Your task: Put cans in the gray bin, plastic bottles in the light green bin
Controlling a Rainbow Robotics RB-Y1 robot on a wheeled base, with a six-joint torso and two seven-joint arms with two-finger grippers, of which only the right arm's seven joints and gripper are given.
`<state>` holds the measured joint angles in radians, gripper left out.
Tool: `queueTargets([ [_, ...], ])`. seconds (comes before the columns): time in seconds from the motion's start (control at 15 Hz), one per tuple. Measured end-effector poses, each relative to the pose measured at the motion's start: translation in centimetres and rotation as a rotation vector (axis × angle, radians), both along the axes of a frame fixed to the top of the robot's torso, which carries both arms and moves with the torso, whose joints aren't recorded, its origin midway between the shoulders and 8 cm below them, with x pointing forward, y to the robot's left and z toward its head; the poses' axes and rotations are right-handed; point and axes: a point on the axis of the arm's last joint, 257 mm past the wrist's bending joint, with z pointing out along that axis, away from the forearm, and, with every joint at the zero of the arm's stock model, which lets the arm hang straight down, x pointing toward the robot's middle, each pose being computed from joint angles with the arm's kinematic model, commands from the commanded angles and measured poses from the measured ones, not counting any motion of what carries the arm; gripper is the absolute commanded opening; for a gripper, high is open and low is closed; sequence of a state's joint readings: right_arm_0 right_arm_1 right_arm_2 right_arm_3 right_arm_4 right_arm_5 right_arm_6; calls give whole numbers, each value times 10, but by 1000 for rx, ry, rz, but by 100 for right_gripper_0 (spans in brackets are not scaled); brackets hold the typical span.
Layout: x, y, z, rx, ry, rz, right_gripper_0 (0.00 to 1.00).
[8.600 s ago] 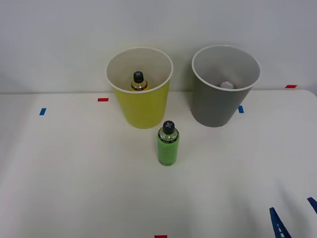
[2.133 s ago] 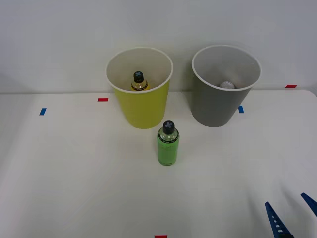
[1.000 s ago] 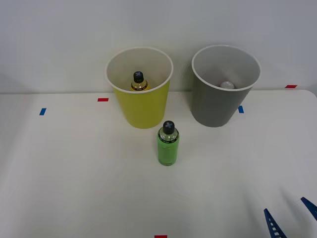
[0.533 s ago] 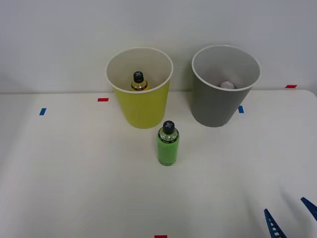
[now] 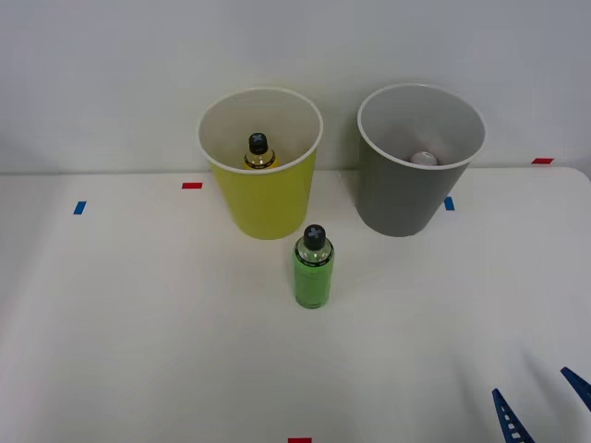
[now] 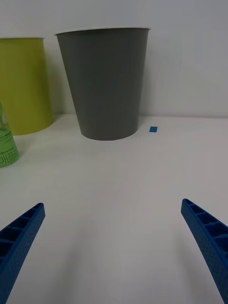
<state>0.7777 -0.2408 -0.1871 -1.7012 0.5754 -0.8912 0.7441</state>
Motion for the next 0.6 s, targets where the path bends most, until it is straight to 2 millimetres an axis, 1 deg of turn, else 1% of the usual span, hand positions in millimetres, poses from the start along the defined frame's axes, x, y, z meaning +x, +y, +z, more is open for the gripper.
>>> queueTargets([
  [0.6,0,0,0,0,0,0,100],
])
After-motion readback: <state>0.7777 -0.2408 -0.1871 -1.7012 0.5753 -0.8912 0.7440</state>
